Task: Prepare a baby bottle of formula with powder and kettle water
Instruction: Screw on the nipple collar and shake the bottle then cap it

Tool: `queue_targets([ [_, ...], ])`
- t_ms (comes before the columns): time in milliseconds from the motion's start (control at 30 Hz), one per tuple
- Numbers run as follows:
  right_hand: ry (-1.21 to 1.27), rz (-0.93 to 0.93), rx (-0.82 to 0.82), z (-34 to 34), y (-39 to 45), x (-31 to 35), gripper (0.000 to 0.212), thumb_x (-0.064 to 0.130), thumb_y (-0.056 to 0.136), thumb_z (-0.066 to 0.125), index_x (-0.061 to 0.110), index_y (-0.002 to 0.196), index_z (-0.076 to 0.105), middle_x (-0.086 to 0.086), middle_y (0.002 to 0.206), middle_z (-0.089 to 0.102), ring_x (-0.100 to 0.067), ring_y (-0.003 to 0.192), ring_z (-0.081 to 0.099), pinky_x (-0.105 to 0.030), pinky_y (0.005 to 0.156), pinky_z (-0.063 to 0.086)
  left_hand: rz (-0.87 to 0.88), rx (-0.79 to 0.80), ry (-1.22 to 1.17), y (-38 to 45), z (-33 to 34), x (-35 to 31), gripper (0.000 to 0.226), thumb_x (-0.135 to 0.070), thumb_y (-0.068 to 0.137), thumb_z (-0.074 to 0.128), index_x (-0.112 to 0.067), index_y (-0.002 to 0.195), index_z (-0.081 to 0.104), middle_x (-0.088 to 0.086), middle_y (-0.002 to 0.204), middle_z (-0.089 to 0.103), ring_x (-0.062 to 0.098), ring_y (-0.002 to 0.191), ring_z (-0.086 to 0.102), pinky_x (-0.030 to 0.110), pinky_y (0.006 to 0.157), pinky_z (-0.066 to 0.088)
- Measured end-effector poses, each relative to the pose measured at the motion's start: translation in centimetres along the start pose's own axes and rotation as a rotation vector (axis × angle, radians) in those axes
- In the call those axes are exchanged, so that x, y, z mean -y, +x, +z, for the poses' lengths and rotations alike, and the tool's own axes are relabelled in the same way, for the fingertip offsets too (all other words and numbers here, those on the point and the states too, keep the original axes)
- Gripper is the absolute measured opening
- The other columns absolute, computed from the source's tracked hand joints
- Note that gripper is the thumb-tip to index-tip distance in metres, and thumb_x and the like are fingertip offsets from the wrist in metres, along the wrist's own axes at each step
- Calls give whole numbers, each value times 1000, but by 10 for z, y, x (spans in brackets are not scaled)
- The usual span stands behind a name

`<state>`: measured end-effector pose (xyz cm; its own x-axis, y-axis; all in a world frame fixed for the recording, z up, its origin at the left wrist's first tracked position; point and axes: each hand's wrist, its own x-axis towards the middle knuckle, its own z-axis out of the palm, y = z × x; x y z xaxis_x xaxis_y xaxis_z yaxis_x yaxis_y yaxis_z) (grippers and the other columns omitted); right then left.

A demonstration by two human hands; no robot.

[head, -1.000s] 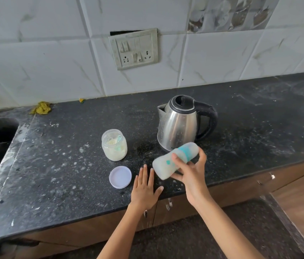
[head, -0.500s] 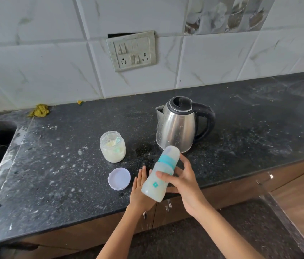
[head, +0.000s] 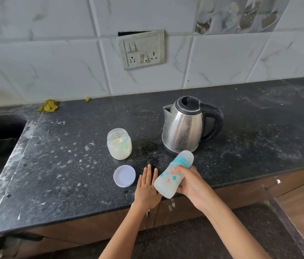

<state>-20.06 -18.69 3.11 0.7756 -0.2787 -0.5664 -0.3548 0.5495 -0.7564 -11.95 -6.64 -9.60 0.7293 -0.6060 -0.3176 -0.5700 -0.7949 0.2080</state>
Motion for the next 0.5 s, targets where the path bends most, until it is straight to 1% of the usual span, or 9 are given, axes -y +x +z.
queue_targets([
  [67, -47, 14, 61, -3, -2, 4, 54, 3, 89, 62, 17, 133, 34, -11, 114, 60, -23, 105, 63, -40, 80, 57, 11, -21, 19, 1, 2, 0, 72, -48, 98, 19, -12, 151, -14, 10, 153, -29, 29, 146, -19, 42, 119, -5],
  [133, -128, -34, 105, -7, -3, 10, 65, 3, 86, 67, 22, 138, 32, -10, 116, 62, -23, 105, 66, -41, 79, 58, 22, -30, 4, 0, 1, 0, 85, -60, 81, -6, -13, 150, -15, 8, 148, -33, 27, 146, -20, 41, 119, -5],
  [200, -110, -154, 63, -6, -3, 16, 80, 3, 82, 71, 32, 141, 27, -10, 117, 61, -25, 106, 66, -42, 74, 60, 33, -30, -35, -2, -2, 0, 104, -73, 60, -27, -14, 146, -23, 5, 142, -36, 20, 140, -28, 39, 118, -8],
  [267, -5, -295, -35, -5, -2, 17, 87, 0, 81, 71, 39, 142, 24, -8, 118, 60, -25, 108, 65, -38, 67, 61, 19, -1, -53, -3, -2, -1, 112, -79, 52, -37, -13, 142, -25, 6, 143, -35, 18, 136, -29, 38, 117, -9],
  [333, -30, -324, -12, 0, -7, 10, 88, -2, 78, 73, 40, 140, 27, -8, 115, 64, -24, 105, 67, -37, 65, 61, 9, -21, -30, -1, -1, 0, 102, -75, 76, -14, -8, 151, 5, 12, 151, -12, 26, 146, 0, 41, 117, 14],
  [367, -94, -290, 50, 3, -11, 5, 88, -2, 76, 74, 39, 139, 30, -8, 111, 68, -23, 101, 69, -39, 66, 61, -18, -16, -50, -2, -3, 1, 92, -68, 85, 6, -6, 147, 29, 16, 152, 9, 31, 143, 26, 43, 111, 32],
  [400, -139, -256, 95, 6, -15, 0, 87, -2, 73, 76, 39, 137, 32, -8, 105, 71, -22, 98, 71, -40, 67, 61, -8, -54, -45, -2, -3, 2, 87, -61, 82, 16, -4, 142, 41, 18, 150, 22, 34, 137, 39, 45, 106, 39],
  [433, -137, -252, 97, 8, -17, -2, 86, -1, 72, 77, 38, 136, 34, -7, 102, 73, -21, 95, 72, -41, 67, 61, -7, -30, -59, -2, -5, 0, 92, -61, 79, 12, -2, 145, 35, 20, 153, 19, 36, 140, 33, 45, 110, 34],
  [500, 20, -305, -26, 5, -13, -2, 82, -1, 75, 75, 35, 136, 33, -7, 106, 69, -20, 91, 73, -41, 66, 61, 16, 13, -38, -3, -4, 0, 106, -73, 68, -14, -9, 152, -3, 11, 155, -17, 27, 147, -10, 41, 119, 2],
])
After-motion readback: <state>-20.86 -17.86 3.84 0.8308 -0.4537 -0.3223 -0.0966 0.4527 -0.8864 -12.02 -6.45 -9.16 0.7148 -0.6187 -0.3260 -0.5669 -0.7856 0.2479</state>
